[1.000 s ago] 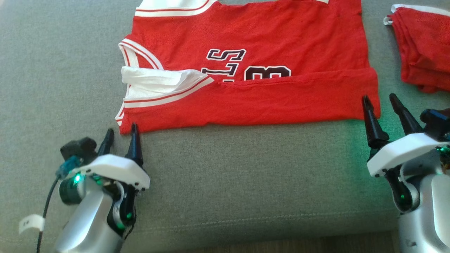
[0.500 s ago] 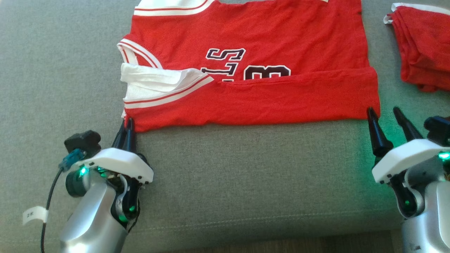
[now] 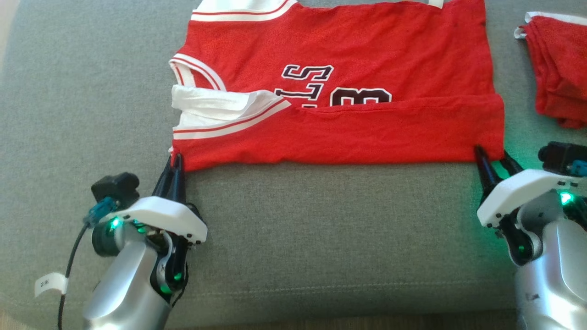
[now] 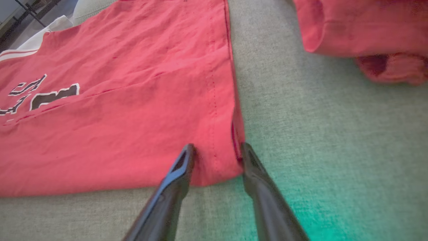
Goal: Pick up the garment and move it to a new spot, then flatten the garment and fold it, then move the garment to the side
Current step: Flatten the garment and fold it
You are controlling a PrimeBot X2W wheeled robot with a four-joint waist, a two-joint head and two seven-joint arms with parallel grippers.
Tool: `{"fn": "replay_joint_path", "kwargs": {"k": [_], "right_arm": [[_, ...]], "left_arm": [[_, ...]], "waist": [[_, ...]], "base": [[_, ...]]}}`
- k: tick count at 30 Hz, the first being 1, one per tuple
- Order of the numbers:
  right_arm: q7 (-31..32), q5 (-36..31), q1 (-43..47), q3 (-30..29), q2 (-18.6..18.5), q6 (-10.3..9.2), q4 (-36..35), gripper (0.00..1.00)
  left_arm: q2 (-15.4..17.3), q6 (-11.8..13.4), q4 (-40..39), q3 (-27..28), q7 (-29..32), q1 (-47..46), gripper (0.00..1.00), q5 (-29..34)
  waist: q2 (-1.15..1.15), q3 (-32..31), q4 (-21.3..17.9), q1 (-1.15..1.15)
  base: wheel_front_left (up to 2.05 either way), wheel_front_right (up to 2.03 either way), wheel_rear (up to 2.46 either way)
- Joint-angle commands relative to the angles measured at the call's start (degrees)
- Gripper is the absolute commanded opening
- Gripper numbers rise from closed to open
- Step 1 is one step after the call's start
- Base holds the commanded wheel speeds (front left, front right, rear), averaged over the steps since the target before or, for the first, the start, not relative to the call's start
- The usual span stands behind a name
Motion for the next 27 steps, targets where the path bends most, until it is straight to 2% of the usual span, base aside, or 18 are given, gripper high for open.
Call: {"fn": "replay_joint_path", "kwargs": {"k": [1, 2, 8, 18, 27], "right_arm": [[0.5, -0.8, -1.3, 1.4, 0.0, -0.02, -0.2, 0.15], [0.6, -1.2, -1.4, 1.3, 0.0, -0.02, 0.4, 0.00], [1.7, -1.5, 0.4, 0.7, 0.0, -0.02, -0.2, 0.00], [8.0, 0.4, 6.4, 1.2, -0.7, -0.02, -9.9, 0.00], [16.2, 3.7, 17.8, 0.2, -4.3, -0.02, -22.4, 0.00]], "left_arm": [[1.2, 0.0, -1.6, 1.6, -0.7, -0.9, 0.00, 0.4], [1.2, 0.0, -1.6, 1.5, -0.7, -0.8, 0.00, 0.4], [1.9, 0.1, -2.9, 1.9, -0.8, 0.4, 0.00, 0.3], [5.6, 1.9, -11.5, 3.0, 0.5, 7.8, 0.00, -0.5], [8.1, 6.2, -24.4, 1.2, 5.7, 20.0, 0.00, -1.0]], "waist": [[0.00, -0.1, 0.2, 0.00], [0.00, -0.3, 0.4, 0.00], [0.00, -1.7, 0.5, 0.00], [0.00, -3.7, -0.7, 0.00], [0.00, -4.6, -0.2, 0.00]], "base": [[0.00, 0.00, 0.00], [0.00, 0.00, 0.00], [0.00, 0.00, 0.00], [0.00, 0.00, 0.00], [0.00, 0.00, 0.00]]}}
